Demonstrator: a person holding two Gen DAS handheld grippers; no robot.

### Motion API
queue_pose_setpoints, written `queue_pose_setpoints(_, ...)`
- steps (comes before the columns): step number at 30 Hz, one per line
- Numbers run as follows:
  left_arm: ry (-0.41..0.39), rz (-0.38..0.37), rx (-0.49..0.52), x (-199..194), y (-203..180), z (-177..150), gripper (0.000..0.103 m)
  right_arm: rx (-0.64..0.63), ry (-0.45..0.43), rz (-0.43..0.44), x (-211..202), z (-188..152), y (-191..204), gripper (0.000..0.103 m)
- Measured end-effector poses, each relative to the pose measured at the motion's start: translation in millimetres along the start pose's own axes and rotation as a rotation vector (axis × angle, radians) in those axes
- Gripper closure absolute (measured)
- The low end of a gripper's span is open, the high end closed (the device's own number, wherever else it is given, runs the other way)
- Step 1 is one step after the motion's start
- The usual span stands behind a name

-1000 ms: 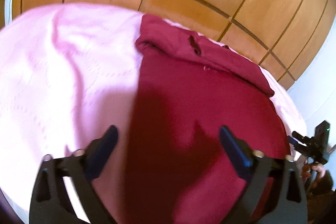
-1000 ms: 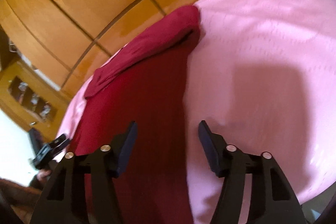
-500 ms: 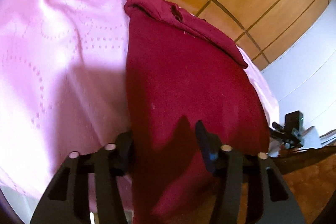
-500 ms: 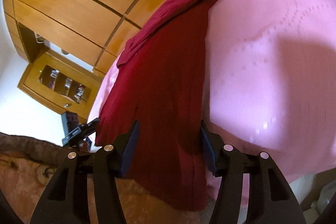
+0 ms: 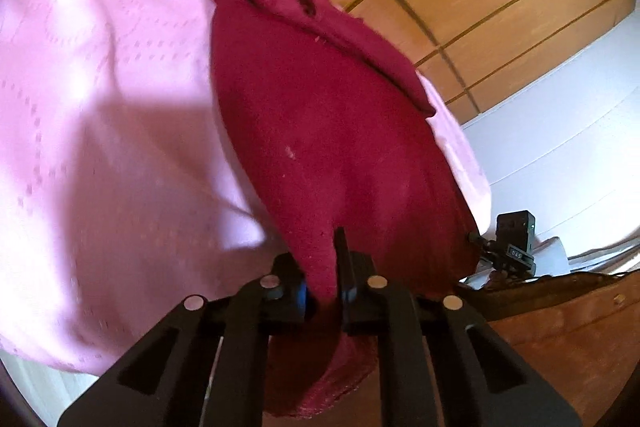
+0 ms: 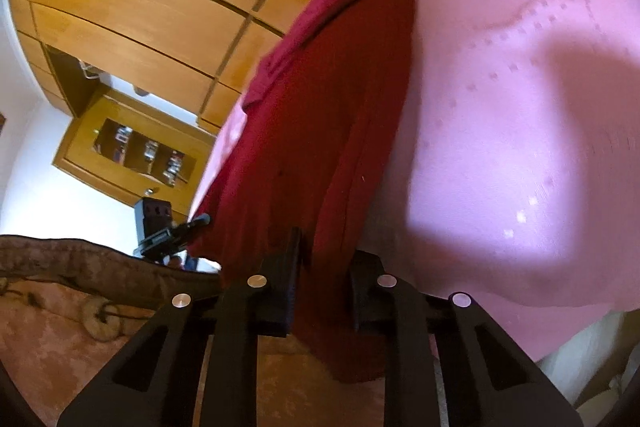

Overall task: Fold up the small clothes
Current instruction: 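Grasp the hem with both grippers and lift it toward the collar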

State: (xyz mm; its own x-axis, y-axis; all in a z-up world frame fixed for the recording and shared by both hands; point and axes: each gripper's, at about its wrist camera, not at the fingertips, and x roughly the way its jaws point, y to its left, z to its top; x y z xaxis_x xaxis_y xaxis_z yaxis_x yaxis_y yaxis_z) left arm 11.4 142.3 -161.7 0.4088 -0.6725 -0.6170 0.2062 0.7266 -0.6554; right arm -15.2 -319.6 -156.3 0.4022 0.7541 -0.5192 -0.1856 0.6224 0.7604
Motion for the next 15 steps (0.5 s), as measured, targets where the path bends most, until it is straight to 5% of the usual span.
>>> queue_pose_setpoints(2, -0.018, -0.052, -0.002, -7.6, 0.0, 5.4, 0.095, -0.003, -0.038, 0.065, -8.5, 4.1, 2.7, 0.091)
queue_pose_setpoints(7, -0.116, -0.163, 0.002, -21.4, -14.1, 36.2, 0.095, -0.035, -0.116, 0.137, -17.0, 21.3, 13.8, 0.091)
queue_pose_setpoints(15, -0.222, -0.239, -0.006, -24.9, -23.7, 77.3, 0.095, -0.029, -0.221, 0.226, -17.0, 55.5, 21.9, 0.091)
